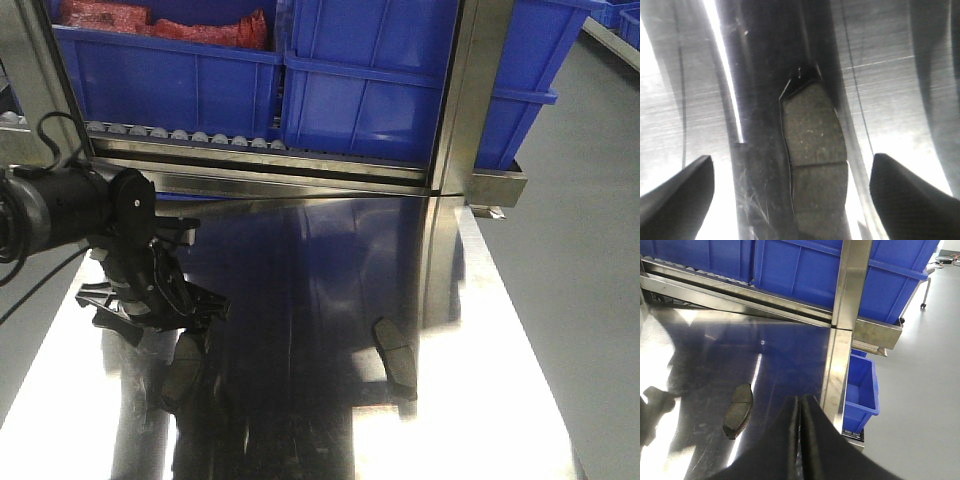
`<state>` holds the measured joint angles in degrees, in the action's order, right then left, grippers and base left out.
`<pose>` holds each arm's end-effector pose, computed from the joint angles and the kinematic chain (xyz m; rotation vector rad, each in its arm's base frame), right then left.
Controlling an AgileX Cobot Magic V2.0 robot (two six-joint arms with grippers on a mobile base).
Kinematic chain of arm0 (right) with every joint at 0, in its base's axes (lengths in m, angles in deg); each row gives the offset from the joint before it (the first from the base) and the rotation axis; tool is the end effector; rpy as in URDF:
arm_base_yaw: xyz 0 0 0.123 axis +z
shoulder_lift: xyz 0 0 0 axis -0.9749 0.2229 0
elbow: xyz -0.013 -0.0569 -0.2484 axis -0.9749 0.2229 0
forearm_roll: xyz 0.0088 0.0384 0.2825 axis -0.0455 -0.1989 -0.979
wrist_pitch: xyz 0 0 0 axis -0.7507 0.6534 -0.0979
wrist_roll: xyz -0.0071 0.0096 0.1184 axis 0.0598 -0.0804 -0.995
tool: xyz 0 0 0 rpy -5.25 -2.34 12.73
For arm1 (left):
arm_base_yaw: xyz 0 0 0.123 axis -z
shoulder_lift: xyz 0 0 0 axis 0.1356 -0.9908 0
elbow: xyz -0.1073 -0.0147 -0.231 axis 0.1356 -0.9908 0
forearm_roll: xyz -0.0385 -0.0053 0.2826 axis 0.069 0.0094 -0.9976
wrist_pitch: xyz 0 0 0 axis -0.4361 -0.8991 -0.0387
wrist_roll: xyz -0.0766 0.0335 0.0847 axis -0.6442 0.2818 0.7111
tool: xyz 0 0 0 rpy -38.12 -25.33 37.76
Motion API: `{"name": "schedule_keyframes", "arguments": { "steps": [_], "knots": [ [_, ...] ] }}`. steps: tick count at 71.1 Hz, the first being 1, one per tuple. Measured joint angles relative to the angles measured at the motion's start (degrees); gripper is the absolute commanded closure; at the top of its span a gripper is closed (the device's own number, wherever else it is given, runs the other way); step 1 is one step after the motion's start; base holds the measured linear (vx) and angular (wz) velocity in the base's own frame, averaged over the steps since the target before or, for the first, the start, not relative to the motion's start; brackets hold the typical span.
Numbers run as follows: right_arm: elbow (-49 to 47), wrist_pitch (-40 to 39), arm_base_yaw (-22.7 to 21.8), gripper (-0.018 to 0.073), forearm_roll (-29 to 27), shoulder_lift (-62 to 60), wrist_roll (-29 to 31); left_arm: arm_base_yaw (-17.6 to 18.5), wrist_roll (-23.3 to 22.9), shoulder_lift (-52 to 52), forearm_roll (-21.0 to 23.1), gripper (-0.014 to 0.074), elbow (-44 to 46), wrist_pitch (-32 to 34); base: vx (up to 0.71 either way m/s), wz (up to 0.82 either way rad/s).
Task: Move and align brake pads A on conveyor
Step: 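Lower the left gripper onto the brake pad nearest it and grasp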
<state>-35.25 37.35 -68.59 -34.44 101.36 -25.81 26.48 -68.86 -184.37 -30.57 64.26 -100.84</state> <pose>0.1539 0.0288 0.2748 -0.2569 1.8321 0.0823 0.3757 -0.1331 0.1184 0.1074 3.0784 -0.1041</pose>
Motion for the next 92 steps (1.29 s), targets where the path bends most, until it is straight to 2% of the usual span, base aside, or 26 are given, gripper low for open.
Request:
{"name": "schedule_keyframes", "arguments": {
  "steps": [35,92],
  "knots": [
    [0.00,0.00,0.00,0.0568,0.00,0.00,0.00,0.49,0.23,-2.74,1.12,0.0006,0.04,2.10,0.00,0.00],
    [0.00,0.00,0.00,0.0568,0.00,0.00,0.00,0.55,1.83,-3.94,2.72,0.0010,0.44,1.52,0.00,0.00]
  ]
}}
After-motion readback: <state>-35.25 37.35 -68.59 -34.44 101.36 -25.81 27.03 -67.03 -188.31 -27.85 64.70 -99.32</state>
